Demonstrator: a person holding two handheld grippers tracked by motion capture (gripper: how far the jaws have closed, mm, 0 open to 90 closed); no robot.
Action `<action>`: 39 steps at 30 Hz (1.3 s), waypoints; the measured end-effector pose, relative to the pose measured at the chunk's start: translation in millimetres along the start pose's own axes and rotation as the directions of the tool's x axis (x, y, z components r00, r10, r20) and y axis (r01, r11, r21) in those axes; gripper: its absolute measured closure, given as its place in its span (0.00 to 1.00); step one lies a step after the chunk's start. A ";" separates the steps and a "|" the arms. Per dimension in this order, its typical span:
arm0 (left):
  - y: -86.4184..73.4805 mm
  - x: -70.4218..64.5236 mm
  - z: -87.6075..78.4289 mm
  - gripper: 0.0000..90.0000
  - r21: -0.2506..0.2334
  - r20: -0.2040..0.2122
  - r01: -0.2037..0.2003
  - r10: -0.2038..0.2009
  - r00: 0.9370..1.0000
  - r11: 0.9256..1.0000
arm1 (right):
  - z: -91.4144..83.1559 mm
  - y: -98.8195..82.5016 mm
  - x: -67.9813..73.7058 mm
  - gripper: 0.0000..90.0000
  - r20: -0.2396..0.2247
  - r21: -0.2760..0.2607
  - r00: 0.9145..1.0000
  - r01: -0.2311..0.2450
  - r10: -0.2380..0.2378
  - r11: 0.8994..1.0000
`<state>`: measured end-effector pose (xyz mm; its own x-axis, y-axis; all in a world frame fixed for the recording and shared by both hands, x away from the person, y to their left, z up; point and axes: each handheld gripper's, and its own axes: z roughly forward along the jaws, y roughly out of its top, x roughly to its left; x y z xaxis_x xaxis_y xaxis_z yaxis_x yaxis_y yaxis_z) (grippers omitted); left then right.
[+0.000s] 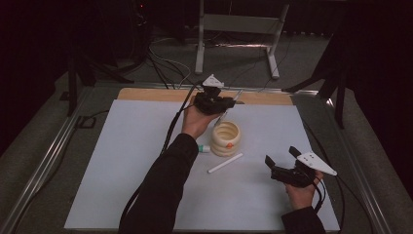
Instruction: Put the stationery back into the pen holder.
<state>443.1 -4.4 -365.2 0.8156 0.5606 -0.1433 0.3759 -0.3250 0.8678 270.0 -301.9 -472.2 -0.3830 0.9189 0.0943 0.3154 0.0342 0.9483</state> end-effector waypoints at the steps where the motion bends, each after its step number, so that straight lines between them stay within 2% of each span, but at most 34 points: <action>1: -0.4 -0.6 1.5 0.89 0.002 0.002 -0.001 0.001 1.000 1.000 | 0.0 0.0 -0.1 0.00 0.000 0.000 1.000 0.000 0.000 1.000; 6: -1.3 -3.1 7.0 0.88 -0.003 0.011 0.004 -0.004 1.000 1.000 | -0.7 0.3 -0.4 0.00 -0.001 -0.003 1.000 -0.005 0.005 1.000; 12: -5.5 -4.0 11.7 0.88 0.019 0.011 0.001 -0.002 1.000 1.000 | -1.1 0.4 -0.4 0.00 0.000 -0.004 1.000 -0.006 0.006 1.000; 19: -15.2 -0.6 14.1 0.88 0.028 0.015 0.023 -0.024 1.000 0.999 | -1.3 0.3 -0.4 0.00 0.001 -0.005 1.000 -0.003 0.003 1.000; 24: -23.7 -1.2 17.8 0.93 0.071 0.012 0.008 -0.009 1.000 0.997 | -1.3 0.2 -0.3 0.00 0.000 -0.004 1.000 -0.004 0.004 1.000; 26: -26.2 -1.3 18.1 0.92 0.071 0.017 0.010 -0.011 1.000 0.997 | -1.5 0.3 -0.3 0.00 0.001 -0.004 1.000 -0.004 0.004 1.000; 29: -27.7 -0.1 16.8 0.83 0.068 0.004 0.020 -0.020 1.000 0.997 | -1.9 0.4 -0.7 0.00 0.002 -0.006 1.000 -0.005 0.005 1.000; 35: -28.4 3.0 6.0 0.47 0.036 -0.044 0.035 -0.034 0.998 0.999 | -1.9 0.2 -1.0 0.00 0.003 -0.005 1.000 -0.005 0.005 1.000; 39: -29.8 7.6 -3.0 0.34 0.033 -0.065 0.035 -0.032 0.997 0.999 | -1.7 0.1 -0.6 0.00 0.003 -0.003 1.000 -0.006 0.006 1.000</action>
<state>436.8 11.8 -390.8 0.7725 0.6194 -0.1400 0.4184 -0.3306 0.8460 268.8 -303.1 -471.7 -0.3783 0.9203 0.0992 0.3153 0.0274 0.9486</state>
